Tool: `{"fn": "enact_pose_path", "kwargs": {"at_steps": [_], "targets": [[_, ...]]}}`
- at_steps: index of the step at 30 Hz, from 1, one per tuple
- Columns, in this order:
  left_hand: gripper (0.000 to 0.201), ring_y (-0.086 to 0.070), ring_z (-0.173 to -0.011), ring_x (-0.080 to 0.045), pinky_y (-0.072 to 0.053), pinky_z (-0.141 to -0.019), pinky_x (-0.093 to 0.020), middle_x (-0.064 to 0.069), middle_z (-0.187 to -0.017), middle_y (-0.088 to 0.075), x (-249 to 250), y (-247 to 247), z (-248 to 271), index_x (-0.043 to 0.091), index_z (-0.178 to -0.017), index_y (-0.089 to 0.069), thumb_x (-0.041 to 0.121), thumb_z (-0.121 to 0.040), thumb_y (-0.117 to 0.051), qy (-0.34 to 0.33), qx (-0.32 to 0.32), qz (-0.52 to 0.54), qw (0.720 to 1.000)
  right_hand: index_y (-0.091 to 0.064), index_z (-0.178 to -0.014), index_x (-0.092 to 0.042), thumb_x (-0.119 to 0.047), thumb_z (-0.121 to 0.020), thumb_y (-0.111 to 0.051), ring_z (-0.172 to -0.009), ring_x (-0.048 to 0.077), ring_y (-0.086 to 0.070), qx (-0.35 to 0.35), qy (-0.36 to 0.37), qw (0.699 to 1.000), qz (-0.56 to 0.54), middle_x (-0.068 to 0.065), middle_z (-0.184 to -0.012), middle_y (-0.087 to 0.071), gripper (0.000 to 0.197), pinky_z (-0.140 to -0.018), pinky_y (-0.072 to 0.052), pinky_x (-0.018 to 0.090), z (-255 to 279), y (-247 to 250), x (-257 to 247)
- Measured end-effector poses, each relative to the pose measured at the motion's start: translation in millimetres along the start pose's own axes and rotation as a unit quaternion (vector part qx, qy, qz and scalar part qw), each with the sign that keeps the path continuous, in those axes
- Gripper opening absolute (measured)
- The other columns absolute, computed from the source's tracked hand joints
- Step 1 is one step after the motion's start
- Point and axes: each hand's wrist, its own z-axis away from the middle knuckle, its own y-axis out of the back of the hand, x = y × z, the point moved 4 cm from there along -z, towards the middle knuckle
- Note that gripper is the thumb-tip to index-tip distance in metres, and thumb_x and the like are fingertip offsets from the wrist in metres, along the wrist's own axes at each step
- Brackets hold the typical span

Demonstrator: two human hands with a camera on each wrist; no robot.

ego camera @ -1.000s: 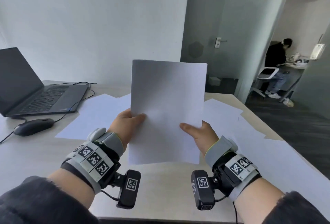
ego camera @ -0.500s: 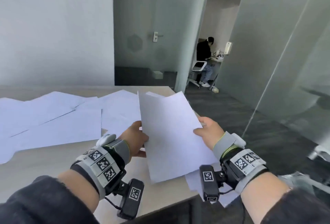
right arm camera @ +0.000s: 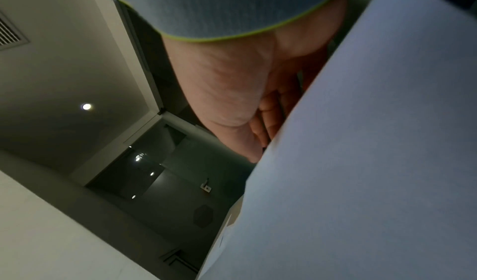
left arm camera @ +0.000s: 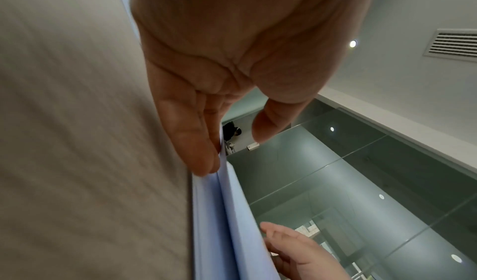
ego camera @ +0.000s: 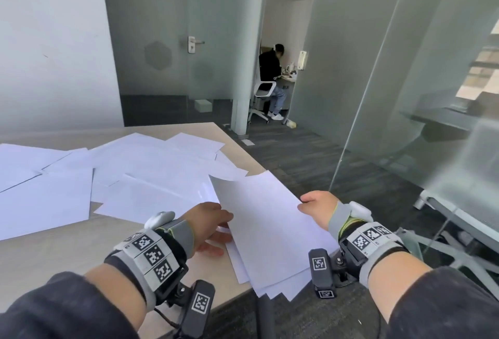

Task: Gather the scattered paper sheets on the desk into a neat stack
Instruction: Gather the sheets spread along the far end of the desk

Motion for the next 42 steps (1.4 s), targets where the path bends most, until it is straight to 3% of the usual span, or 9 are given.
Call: {"fn": "enact_pose_path", "kwargs": {"at_steps": [5,10,12,17,21,27,29,32,42], "targets": [[0.037,-0.064,-0.104,-0.026,-0.061,-0.070,-0.042,-0.007,-0.120,-0.061,1,18,0,0.022,-0.129,-0.056,0.021,-0.094,-0.068,-0.022,0.055,0.006,0.998,-0.071,-0.112,-0.019,-0.029,-0.090,-0.066,-0.101,0.025,-0.067,0.009,-0.012,1.000,0.019,0.005,-0.107,-0.073,0.026,-0.088,-0.050,0.032,2,5,13],[0.022,-0.051,-0.123,-0.028,-0.056,-0.081,-0.044,-0.008,-0.133,-0.053,-1,15,3,0.018,-0.113,-0.066,0.018,-0.092,-0.070,-0.002,0.070,0.081,0.994,-0.071,-0.099,-0.024,-0.033,-0.088,-0.065,-0.098,0.024,-0.067,0.000,-0.016,0.999,0.027,0.002,-0.101,-0.073,0.015,-0.090,-0.052,0.034,6,8,13],[0.015,-0.049,-0.126,-0.027,-0.056,-0.079,-0.045,-0.009,-0.135,-0.050,-3,8,8,0.019,-0.103,-0.066,0.018,-0.090,-0.072,0.016,0.063,0.108,0.992,-0.070,-0.096,-0.024,-0.035,-0.089,-0.063,-0.096,0.024,-0.067,0.000,-0.019,0.999,0.039,0.003,-0.099,-0.073,0.015,-0.089,-0.052,0.034,7,8,12],[0.037,-0.047,-0.129,-0.026,-0.054,-0.076,-0.048,-0.010,-0.140,-0.047,-5,-6,13,0.018,-0.122,-0.064,0.021,-0.087,-0.075,0.046,0.037,0.123,0.991,-0.070,-0.093,-0.021,-0.041,-0.089,-0.057,-0.081,0.023,-0.066,-0.010,-0.023,0.996,0.090,0.000,-0.086,-0.071,0.024,-0.072,-0.048,0.029,14,4,3],[0.031,-0.048,-0.128,-0.026,-0.056,-0.074,-0.052,-0.008,-0.138,-0.048,-5,-9,13,0.020,-0.115,-0.064,0.019,-0.086,-0.073,0.057,0.034,0.133,0.989,-0.068,-0.093,-0.014,-0.043,-0.088,-0.054,-0.072,0.023,-0.059,-0.020,-0.018,0.994,0.108,0.000,-0.077,-0.063,0.032,-0.070,-0.047,0.030,18,-2,-5],[0.042,-0.045,-0.133,-0.026,-0.058,-0.069,-0.055,-0.008,-0.141,-0.046,-8,-13,15,0.019,-0.125,-0.060,0.018,-0.085,-0.073,0.064,0.023,0.146,0.987,-0.067,-0.100,-0.031,-0.050,-0.088,-0.053,-0.086,0.019,-0.066,-0.037,-0.012,0.990,0.138,-0.005,-0.092,-0.071,0.026,-0.074,-0.050,0.029,28,4,0],[0.043,-0.044,-0.133,-0.025,-0.059,-0.069,-0.058,-0.007,-0.142,-0.044,-8,-14,16,0.019,-0.126,-0.058,0.019,-0.085,-0.074,0.064,0.026,0.146,0.987,-0.067,-0.106,-0.032,-0.053,-0.088,-0.054,-0.089,0.018,-0.066,-0.040,-0.012,0.988,0.146,-0.006,-0.096,-0.071,0.030,-0.079,-0.051,0.030,31,7,6],[0.045,-0.041,-0.133,-0.025,-0.058,-0.073,-0.063,-0.006,-0.140,-0.041,-7,-18,17,0.019,-0.126,-0.055,0.019,-0.086,-0.074,0.067,0.030,0.143,0.987,-0.064,-0.117,-0.030,-0.051,-0.090,-0.056,-0.094,0.018,-0.066,-0.043,-0.012,0.988,0.149,-0.005,-0.105,-0.071,0.035,-0.073,-0.046,0.028,39,8,14],[0.043,-0.037,-0.138,-0.028,-0.056,-0.079,-0.068,-0.002,-0.135,-0.036,-2,-23,20,0.019,-0.126,-0.052,0.018,-0.088,-0.072,0.059,0.041,0.141,0.987,-0.053,-0.137,-0.036,-0.060,-0.087,-0.060,-0.127,0.016,-0.055,-0.070,0.040,0.984,0.159,-0.007,-0.148,-0.050,0.056,-0.098,-0.044,0.028,59,8,11]]}}
